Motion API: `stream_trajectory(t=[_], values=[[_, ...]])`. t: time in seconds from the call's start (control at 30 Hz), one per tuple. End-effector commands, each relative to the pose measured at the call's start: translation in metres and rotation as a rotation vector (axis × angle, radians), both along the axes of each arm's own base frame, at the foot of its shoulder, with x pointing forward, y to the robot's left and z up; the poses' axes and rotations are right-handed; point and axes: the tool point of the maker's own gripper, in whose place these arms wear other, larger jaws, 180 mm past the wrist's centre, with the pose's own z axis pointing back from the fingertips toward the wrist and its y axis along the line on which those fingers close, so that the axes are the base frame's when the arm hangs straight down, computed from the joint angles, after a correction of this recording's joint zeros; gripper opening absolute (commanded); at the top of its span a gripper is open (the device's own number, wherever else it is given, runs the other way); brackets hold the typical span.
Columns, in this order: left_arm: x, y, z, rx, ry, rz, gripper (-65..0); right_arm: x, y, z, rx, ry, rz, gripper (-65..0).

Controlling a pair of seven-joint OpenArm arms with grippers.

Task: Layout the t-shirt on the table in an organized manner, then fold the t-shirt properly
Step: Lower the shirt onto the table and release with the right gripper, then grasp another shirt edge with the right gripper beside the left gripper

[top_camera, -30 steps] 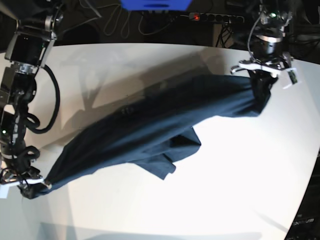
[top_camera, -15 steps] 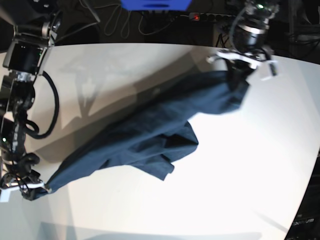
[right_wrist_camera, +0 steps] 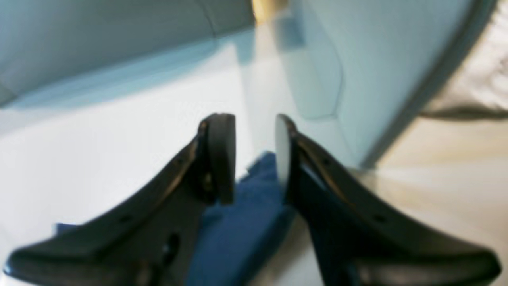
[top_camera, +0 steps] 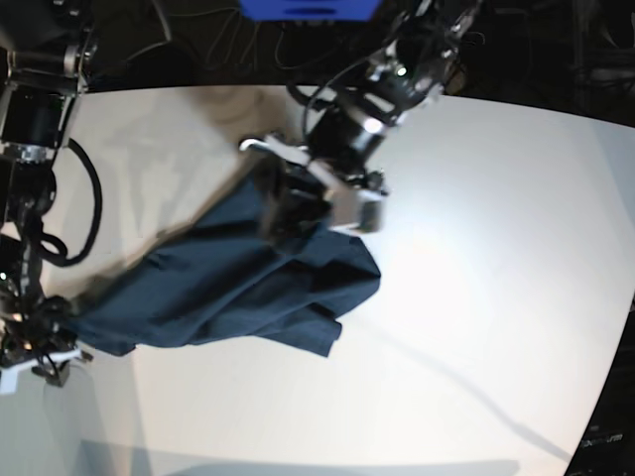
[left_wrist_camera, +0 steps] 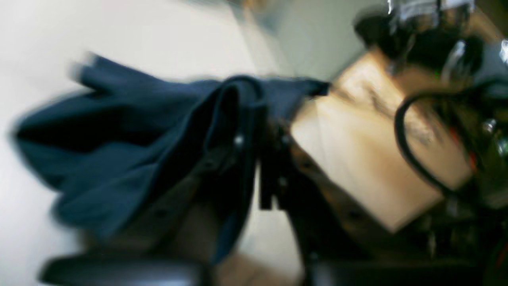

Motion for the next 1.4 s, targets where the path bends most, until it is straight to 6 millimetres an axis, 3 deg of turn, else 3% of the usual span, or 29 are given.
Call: stream_trajectory(t=[0.0,0.13,0.2,0.27,0.4,0.6,0.73,0.83,1.1,1.37], values=[[0.001,-0.013,0.012,-0.016,-0.039,-0.048,-53.7,0.005,-0.006,0.023,-0.027,-0.064,-0.006,-45.3],[-0.011,-0.042,0.011,0.021,-0.045,-0.181,-27.2,-0.009,-0.016,0.007,-0.055,-0.016,-0.011,-41.4],[-0.013,-0.036,0.007,0.045,-0.051,-0.192,-14.3,-0.016,-0.016,-0.004,-0.055,0.011,-0.01,-38.5],[-0.012,-0.024,0.001,0.076,-0.058,-0.186,-8.2,-0.025,-0.016,-0.017,-0.055,0.042,-0.009,-35.8],[-0.001,0.02,-0.011,0.124,-0.083,-0.103,-7.6,-0.045,0.001,-0.028,-0.063,0.064,0.025,-32.6],[0.04,0.118,-0.038,0.104,-0.022,0.201,-7.4,-0.067,0.03,-0.032,-0.037,0.054,0.062,-32.4],[0.056,0.148,-0.062,0.076,0.033,0.319,-7.4,-0.089,0.044,-0.041,-0.025,0.075,0.081,-32.4],[0.071,0.154,-0.081,0.077,0.069,0.359,-7.4,-0.104,0.054,-0.047,-0.012,0.091,0.092,-32.4],[0.118,0.14,-0.111,0.071,0.141,0.397,-7.7,-0.139,0.069,-0.061,0.006,0.141,0.108,-32.7],[0.135,0.125,-0.148,0.085,0.252,0.411,-8.1,-0.163,0.074,-0.066,-0.002,0.18,0.122,-32.8]])
